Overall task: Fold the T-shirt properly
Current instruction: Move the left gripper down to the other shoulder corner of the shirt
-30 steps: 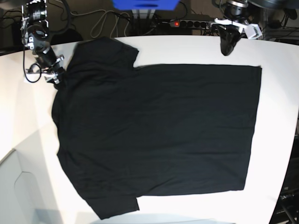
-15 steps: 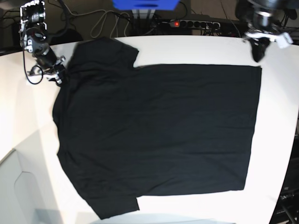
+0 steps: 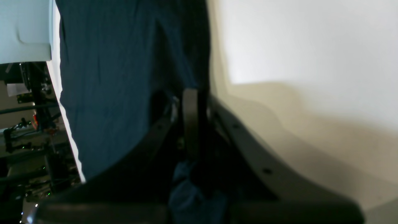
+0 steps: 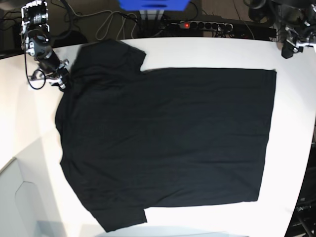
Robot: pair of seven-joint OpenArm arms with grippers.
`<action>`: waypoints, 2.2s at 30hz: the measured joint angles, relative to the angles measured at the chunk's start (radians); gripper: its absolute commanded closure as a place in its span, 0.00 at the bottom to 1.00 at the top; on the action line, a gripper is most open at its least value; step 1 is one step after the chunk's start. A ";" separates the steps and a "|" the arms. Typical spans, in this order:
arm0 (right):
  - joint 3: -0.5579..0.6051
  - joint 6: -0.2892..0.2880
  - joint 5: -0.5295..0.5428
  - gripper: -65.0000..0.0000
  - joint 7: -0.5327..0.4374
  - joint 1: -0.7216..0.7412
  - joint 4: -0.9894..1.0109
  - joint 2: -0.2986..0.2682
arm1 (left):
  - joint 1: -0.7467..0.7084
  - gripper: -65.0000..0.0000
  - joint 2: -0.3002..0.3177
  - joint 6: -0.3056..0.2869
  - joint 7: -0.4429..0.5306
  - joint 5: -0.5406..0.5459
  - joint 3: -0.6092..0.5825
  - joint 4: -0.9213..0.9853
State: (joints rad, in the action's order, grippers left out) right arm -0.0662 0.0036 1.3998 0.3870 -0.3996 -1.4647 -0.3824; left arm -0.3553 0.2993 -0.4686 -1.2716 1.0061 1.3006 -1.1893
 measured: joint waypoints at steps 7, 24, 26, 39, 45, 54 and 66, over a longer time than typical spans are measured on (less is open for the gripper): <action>0.000 0.000 0.001 1.00 0.004 -0.001 0.000 0.000 | 0.029 0.55 0.006 -0.008 0.008 -0.036 -0.036 -0.004; 0.000 0.000 0.011 1.00 0.012 -0.003 0.001 -0.008 | 0.067 0.54 -0.002 -0.006 -0.011 0.033 -0.064 0.013; 0.000 0.000 0.011 1.00 0.012 -0.003 0.001 -0.008 | 0.087 0.54 0.014 -0.007 -0.004 0.018 -0.061 0.047; 0.000 0.000 -0.009 1.00 -0.008 -0.003 -0.001 0.009 | 0.183 0.54 0.003 -0.006 0.000 -0.031 -0.061 0.070; 0.000 0.000 -0.009 1.00 -0.006 -0.003 -0.002 0.009 | 0.215 0.54 0.003 -0.007 0.015 -0.068 -0.114 0.070; 0.000 0.000 -0.008 1.00 -0.006 -0.003 -0.002 0.009 | 0.220 0.54 -0.014 -0.008 0.039 -0.051 -0.195 0.063; 0.000 0.000 -0.008 1.00 -0.006 -0.003 -0.002 0.009 | 0.217 0.83 -0.014 -0.011 0.053 -0.074 -0.200 0.064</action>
State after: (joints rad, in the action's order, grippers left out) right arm -0.0662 0.0040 1.3914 0.3813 -0.4026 -1.4670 -0.3737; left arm -0.1387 0.2848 -0.4797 -1.2190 0.9321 1.1004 -1.1252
